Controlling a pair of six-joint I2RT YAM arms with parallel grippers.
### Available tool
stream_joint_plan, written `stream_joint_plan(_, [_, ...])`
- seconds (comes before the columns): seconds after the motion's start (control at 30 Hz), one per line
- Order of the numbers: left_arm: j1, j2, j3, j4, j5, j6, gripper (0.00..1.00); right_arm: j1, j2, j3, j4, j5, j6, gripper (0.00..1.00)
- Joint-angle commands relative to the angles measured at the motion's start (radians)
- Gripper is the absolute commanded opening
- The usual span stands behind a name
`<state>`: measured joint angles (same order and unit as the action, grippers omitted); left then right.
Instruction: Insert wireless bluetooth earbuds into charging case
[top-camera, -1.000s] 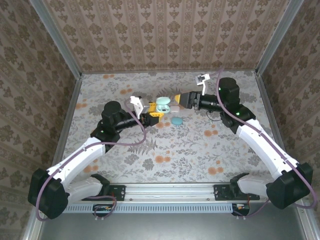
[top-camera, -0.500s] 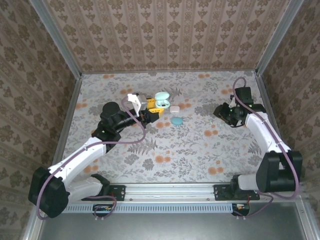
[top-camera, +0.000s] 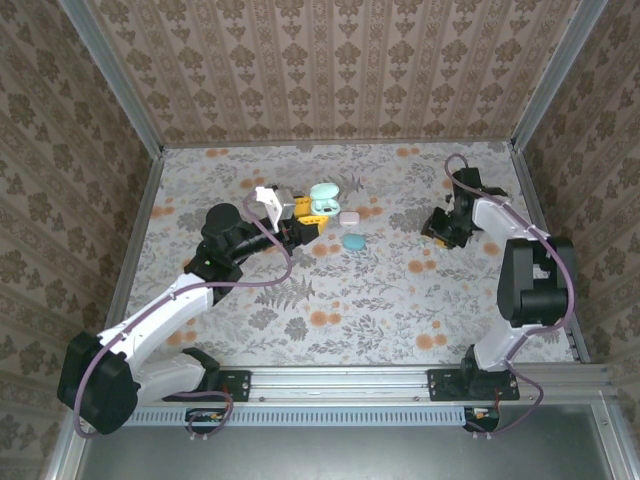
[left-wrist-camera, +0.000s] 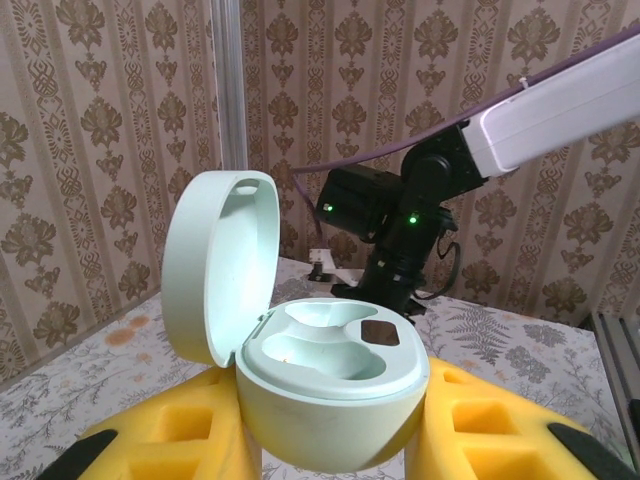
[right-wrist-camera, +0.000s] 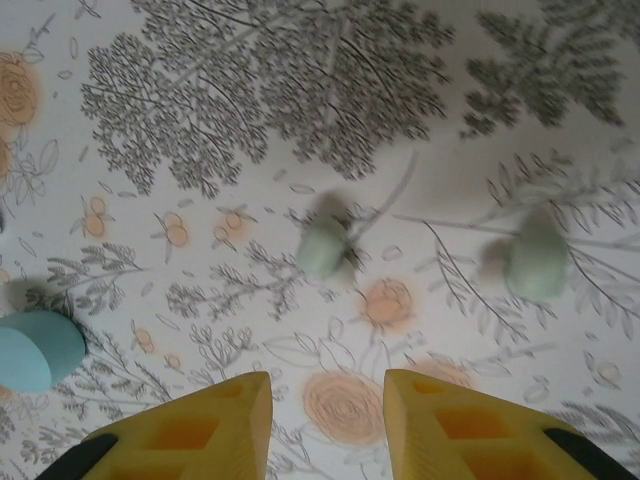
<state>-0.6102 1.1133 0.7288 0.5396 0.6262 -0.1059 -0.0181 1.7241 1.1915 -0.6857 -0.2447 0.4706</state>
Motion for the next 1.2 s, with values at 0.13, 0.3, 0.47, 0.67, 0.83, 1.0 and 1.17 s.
stream_joint_plan(0.13, [-0.008, -0.025, 0.013, -0.022, -0.014, 0.025, 0.26, 0.036, 0.126, 0.108, -0.052, 0.078, 0.005, 0.43])
stream_joint_plan(0.3, [-0.006, -0.040, 0.009, -0.035, -0.019, 0.035, 0.26, 0.056, 0.186, 0.151, -0.066, 0.107, 0.007, 0.42])
stream_joint_plan(0.47, [-0.005, -0.047, 0.006, -0.046, -0.024, 0.041, 0.26, 0.066, 0.216, 0.174, -0.076, 0.126, 0.013, 0.40])
stream_joint_plan(0.67, [-0.003, -0.055, 0.007, -0.056, -0.029, 0.045, 0.26, 0.076, 0.244, 0.193, -0.085, 0.140, 0.013, 0.40])
stream_joint_plan(0.83, [-0.002, -0.056, 0.008, -0.059, -0.031, 0.046, 0.26, 0.085, 0.264, 0.207, -0.092, 0.145, 0.009, 0.38])
stream_joint_plan(1.0, [-0.002, -0.055, 0.010, -0.062, -0.032, 0.046, 0.26, 0.093, 0.275, 0.217, -0.098, 0.152, 0.003, 0.37])
stream_joint_plan(1.17, [-0.002, -0.056, 0.012, -0.067, -0.031, 0.046, 0.26, 0.102, 0.284, 0.226, -0.107, 0.159, -0.012, 0.37])
